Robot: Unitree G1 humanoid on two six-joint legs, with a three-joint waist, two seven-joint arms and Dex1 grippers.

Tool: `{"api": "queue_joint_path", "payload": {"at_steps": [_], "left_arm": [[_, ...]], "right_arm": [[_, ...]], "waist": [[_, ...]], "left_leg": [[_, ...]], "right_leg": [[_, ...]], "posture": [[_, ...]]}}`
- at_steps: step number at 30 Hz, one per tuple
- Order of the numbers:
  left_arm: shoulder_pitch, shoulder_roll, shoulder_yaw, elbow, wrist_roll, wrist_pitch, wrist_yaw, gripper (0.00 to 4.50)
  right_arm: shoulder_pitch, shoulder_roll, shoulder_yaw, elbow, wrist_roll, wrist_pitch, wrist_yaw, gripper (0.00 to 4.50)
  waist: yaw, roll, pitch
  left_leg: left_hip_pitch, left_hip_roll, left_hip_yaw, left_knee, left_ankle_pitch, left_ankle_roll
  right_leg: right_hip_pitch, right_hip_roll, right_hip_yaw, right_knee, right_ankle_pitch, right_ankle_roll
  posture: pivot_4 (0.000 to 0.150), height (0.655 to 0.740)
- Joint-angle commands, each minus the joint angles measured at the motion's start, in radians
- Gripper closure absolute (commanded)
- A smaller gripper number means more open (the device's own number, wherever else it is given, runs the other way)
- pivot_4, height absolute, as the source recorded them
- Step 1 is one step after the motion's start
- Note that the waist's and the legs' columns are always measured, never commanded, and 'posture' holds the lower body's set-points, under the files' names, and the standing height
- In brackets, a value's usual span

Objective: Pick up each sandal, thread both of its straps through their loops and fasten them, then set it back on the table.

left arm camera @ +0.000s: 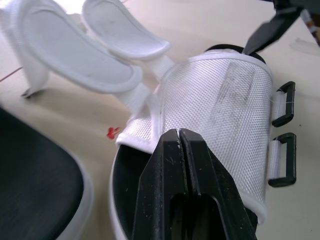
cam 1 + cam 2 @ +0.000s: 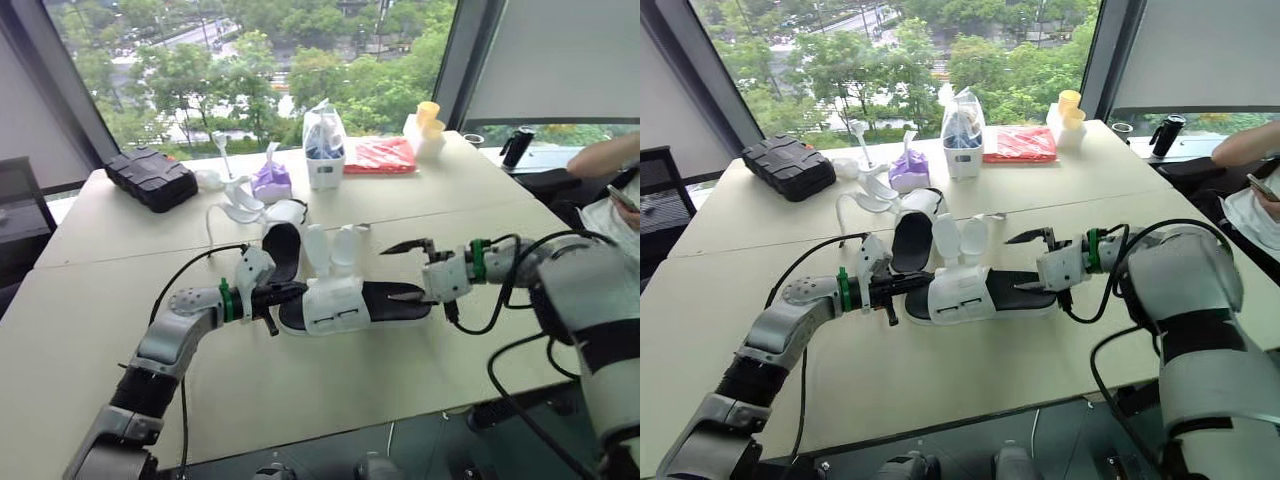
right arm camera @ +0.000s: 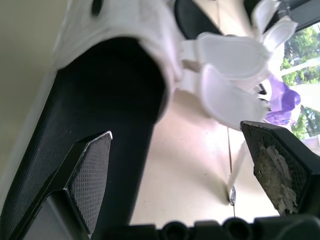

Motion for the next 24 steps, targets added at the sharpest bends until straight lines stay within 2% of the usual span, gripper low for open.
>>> {"api": "queue_joint_path", "payload": {"at_steps": [1, 4, 9, 15, 24], "left_arm": [[-0.054, 0.005, -0.033, 0.077, 0.049, -0.068, -0.091, 4.50], [-0.079, 0.008, -0.041, 0.120, 0.081, -0.107, -0.127, 4.50], [-0.095, 0.037, -0.008, 0.126, 0.082, -0.108, -0.164, 4.50], [-0.030, 0.088, 0.018, 0.045, 0.060, -0.074, -0.188, 4.50], [-0.001, 0.019, -0.008, 0.054, 0.095, -0.089, -0.140, 4.50]], "right_arm": [[0.027, -0.040, -0.293, 0.032, 0.181, 0.201, 0.361, 0.02], [0.042, -0.038, -0.460, 0.032, 0.293, 0.344, 0.557, 0.02], [0.050, -0.018, -0.570, 0.032, 0.381, 0.454, 0.698, 0.02], [0.073, 0.028, -0.611, 0.032, 0.445, 0.562, 0.746, 0.02], [0.104, 0.105, -0.604, 0.032, 0.490, 0.616, 0.708, 0.02]], "waist": [[-0.002, 0.000, 0.000], [-0.003, -0.001, 0.001], [-0.001, -0.002, 0.001], [-0.002, -0.002, 0.001], [0.001, -0.004, 0.003]], "left_leg": [[0.001, 0.000, 0.001, 0.000, 0.000, 0.000], [0.003, 0.000, 0.003, -0.001, -0.001, 0.001], [0.004, 0.000, 0.006, -0.001, -0.002, 0.003], [0.005, 0.001, 0.007, -0.001, -0.002, 0.003], [0.004, 0.001, 0.008, 0.000, -0.003, 0.003]], "right_leg": [[0.001, 0.000, 0.000, 0.000, 0.000, 0.000], [0.002, 0.000, 0.003, 0.000, 0.000, 0.000], [0.002, -0.001, 0.005, 0.000, -0.001, 0.001], [0.002, -0.001, 0.006, 0.000, -0.001, 0.001], [0.002, -0.001, 0.006, 0.001, -0.001, 0.001]], "posture": [[0.150, 0.7400], [0.150, 0.7400], [0.150, 0.7400], [0.150, 0.7400], [0.150, 0.7400]]}}
